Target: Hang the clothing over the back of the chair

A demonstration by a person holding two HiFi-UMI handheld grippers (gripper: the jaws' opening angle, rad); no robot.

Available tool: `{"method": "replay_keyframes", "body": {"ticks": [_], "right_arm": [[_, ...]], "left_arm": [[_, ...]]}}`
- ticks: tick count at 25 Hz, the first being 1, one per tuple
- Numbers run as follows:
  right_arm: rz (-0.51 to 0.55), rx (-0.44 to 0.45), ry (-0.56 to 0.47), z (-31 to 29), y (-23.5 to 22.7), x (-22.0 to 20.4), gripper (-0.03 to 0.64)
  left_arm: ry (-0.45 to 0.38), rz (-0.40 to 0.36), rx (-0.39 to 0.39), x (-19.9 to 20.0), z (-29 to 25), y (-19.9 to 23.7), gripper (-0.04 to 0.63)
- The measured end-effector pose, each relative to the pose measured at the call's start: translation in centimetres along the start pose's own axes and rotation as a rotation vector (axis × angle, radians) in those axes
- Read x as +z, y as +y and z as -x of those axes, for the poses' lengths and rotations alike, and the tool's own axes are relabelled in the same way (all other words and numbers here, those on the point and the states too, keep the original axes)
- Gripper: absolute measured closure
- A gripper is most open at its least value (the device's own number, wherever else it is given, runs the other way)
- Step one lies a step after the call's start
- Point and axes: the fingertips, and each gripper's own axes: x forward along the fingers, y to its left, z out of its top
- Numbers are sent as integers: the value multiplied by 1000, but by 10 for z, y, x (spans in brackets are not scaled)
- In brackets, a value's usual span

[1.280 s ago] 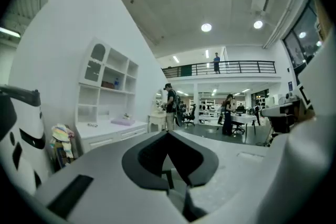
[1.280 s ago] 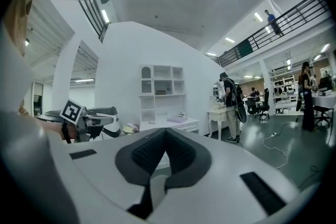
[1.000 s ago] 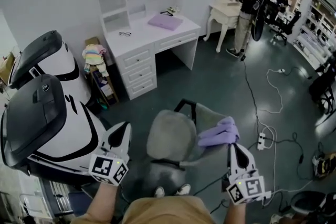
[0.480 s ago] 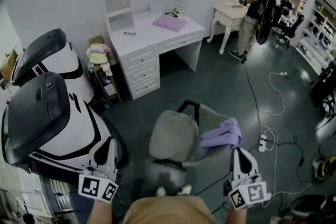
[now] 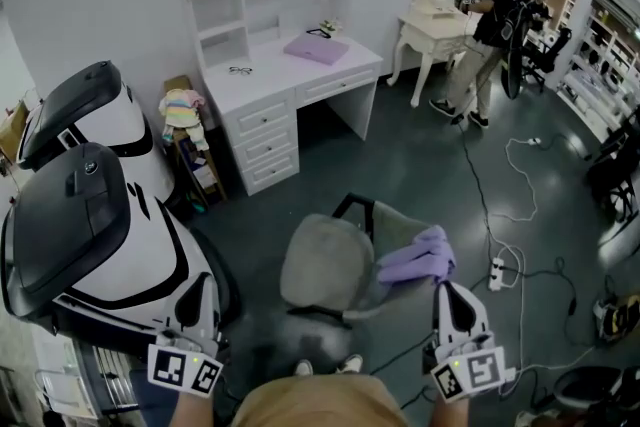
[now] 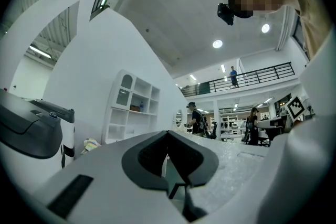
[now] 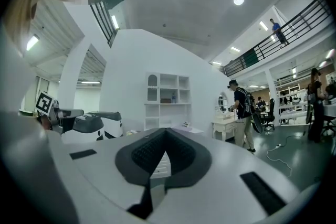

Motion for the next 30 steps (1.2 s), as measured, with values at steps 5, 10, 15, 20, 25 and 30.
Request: {"method": "replay_keyframes", "body": {"ticks": [5,10,15,20,25,30], "right_arm": [[1,40,-7,-3,10,2,614],[-5,69,-4,-9,19,-2,614],[-12,83,1,-8,22,-5,614],[-14,80,0,-5,17,-7,614],[-13,59,-2,2,6,-4,614],[-12,48,-2,5,-3,-5,614]], "left_arm": [[-15,8,6,7,6,-3,592],[-12,-1,18,7,10,-4,592],[-8,1,23,6,12,-6,592],[-7,2,9,4,6,-13,592],[-6,27,-3,2,-4,-20,592],[-10,37,-21,2,-14,-30,592]]}}
